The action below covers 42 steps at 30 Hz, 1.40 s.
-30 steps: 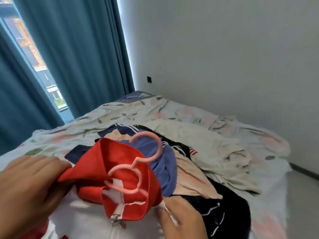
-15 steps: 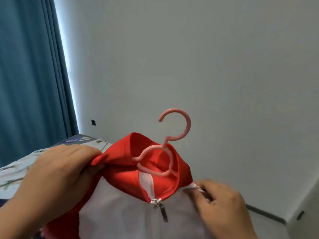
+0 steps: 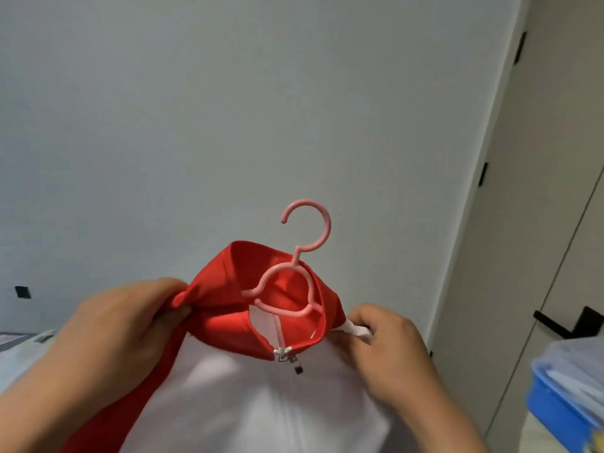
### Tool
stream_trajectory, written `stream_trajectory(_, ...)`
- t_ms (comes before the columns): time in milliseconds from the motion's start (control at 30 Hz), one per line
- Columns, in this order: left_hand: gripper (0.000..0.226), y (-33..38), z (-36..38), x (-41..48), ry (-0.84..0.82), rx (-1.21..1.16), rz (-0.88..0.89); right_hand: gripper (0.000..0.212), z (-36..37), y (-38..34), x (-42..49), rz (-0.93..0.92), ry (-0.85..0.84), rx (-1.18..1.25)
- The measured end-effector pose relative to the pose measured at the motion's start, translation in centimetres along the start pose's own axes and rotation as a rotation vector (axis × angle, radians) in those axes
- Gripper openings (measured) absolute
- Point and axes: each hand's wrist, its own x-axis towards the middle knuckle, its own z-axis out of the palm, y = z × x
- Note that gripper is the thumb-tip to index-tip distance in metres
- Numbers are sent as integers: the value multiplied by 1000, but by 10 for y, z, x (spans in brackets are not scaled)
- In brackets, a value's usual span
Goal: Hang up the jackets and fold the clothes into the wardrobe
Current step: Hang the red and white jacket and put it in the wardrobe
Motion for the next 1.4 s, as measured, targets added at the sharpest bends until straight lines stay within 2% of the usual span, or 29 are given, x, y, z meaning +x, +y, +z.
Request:
stream_trajectory(100, 27, 1, 24, 29, -31, -168, 7, 63, -19, 7, 6, 129, 64, -145)
stream_trajectory(200, 23, 2, 56, 60, 37, -309, -8, 69, -32, 15, 9, 200, 128, -156)
stream_trajectory(267, 28, -4, 78, 80, 92, -403, -68, 67, -39, 21, 12, 242, 181, -157)
stream_trajectory(333, 35, -17, 100, 101, 65, -467, -86, 66, -46, 27, 20, 280, 249, -104)
stream_trajectory(433, 45, -31, 137, 127, -11, -390, 35, 50, -59, 37, 35, 320, 331, -16)
stream_trajectory(533, 32, -27, 166, 158, -104, -397, 166, 29, -71, 43, 50, 319, 252, 39)
stream_trajectory(667, 38, 4, 180, 198, -226, -453, 383, 13, -69, 44, 59, 334, 185, 29)
stream_trajectory(767, 47, 46, 186, 205, -253, -537, 490, 10, -56, 45, 65, 365, 213, -3)
stream_trajectory(833, 36, 67, 194, 205, -278, -594, 541, 12, -47, 44, 70, 385, 254, -52)
stream_trajectory(900, 22, 77, 202, 209, -321, -668, 510, 9, -44, 43, 73, 383, 300, -52)
stream_trajectory(967, 16, 76, 212, 212, -334, -717, 441, 7, -49, 42, 75, 393, 277, 23)
stream_trajectory(1033, 25, 70, 219, 218, -335, -723, 383, 9, -57, 44, 80, 408, 220, 2)
stream_trajectory(1067, 31, 69, 219, 222, -331, -705, 385, 15, -60, 47, 82, 413, 252, -38)
stream_trajectory(1133, 34, 71, 216, 237, -331, -665, 436, 19, -63, 49, 90, 407, 437, -131)
stream_trajectory(1233, 47, 75, 206, 264, -300, -660, 419, 12, -62, 46, 93, 235, 576, -181)
stream_trajectory(1267, 48, 76, 203, 273, -298, -685, 378, 8, -64, 47, 92, 213, 562, -121)
stream_trajectory(1300, 46, 77, 199, 280, -297, -717, 337, 12, -68, 50, 88, 248, 502, -61)
stream_trajectory(1400, 41, 78, 183, 296, -306, -734, 231, 47, -80, 61, 74, 489, 201, 106)
